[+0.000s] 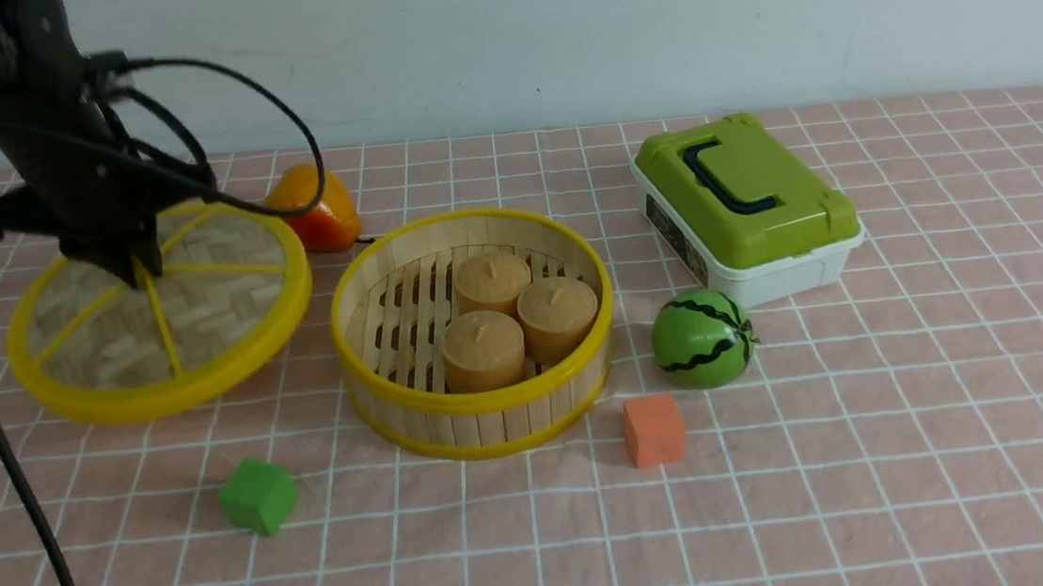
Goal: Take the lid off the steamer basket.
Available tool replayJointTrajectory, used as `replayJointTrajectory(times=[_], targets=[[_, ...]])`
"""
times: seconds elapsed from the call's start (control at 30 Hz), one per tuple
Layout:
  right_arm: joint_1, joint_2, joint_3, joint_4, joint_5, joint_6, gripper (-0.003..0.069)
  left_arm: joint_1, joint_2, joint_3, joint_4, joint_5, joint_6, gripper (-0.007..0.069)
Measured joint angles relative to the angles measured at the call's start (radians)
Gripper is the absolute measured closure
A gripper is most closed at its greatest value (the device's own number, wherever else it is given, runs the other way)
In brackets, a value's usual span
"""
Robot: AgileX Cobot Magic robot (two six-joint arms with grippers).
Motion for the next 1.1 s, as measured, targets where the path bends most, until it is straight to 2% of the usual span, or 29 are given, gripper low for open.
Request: replayJointTrajectory(times=[0.4, 0.47, 0.57, 0.6, 0.63, 0.7, 0.77, 0.93, 0.97, 1.0, 1.1], targets=[[0.000, 0.000, 0.000, 0.000, 0.000, 0.000, 0.0418, 0.000, 0.099, 0.005, -0.023, -0.064, -0.005, 0.0519], [0.000, 0.000, 0.000, 0.000, 0.000, 0.000, 0.0418, 0.000, 0.099, 0.005, -0.027, -0.064, 0.000, 0.0484], [0.000, 0.000, 0.000, 0.000, 0.000, 0.000, 0.0418, 0.000, 0.085, 0.006, -0.032, -0.044, 0.005, 0.0375], [0.000, 0.000, 0.000, 0.000, 0.000, 0.000, 0.0418, 0.000, 0.083, 0.007, -0.033, -0.042, 0.006, 0.0367], [0.000, 0.000, 0.000, 0.000, 0.000, 0.000, 0.0418, 0.000, 0.055, 0.009, -0.034, -0.025, 0.015, 0.0316], [0.000, 0.000, 0.000, 0.000, 0.000, 0.000, 0.0418, 0.000, -0.004, 0.009, -0.034, -0.005, 0.029, 0.0296], [0.000, 0.000, 0.000, 0.000, 0.000, 0.000, 0.0418, 0.000, -0.068, 0.009, -0.035, 0.006, 0.045, 0.0322], [0.000, 0.000, 0.000, 0.000, 0.000, 0.000, 0.0418, 0.000, -0.346, 0.011, -0.089, 0.024, 0.074, 0.0572], [0.000, 0.000, 0.000, 0.000, 0.000, 0.000, 0.0418, 0.000, -0.358, 0.013, -0.092, 0.024, 0.076, 0.0582], [0.000, 0.000, 0.000, 0.000, 0.000, 0.000, 0.0418, 0.000, -0.465, 0.031, -0.119, 0.011, 0.085, 0.0637], [0.000, 0.000, 0.000, 0.000, 0.000, 0.000, 0.0418, 0.000, -0.634, 0.104, -0.139, -0.031, 0.091, 0.0637]])
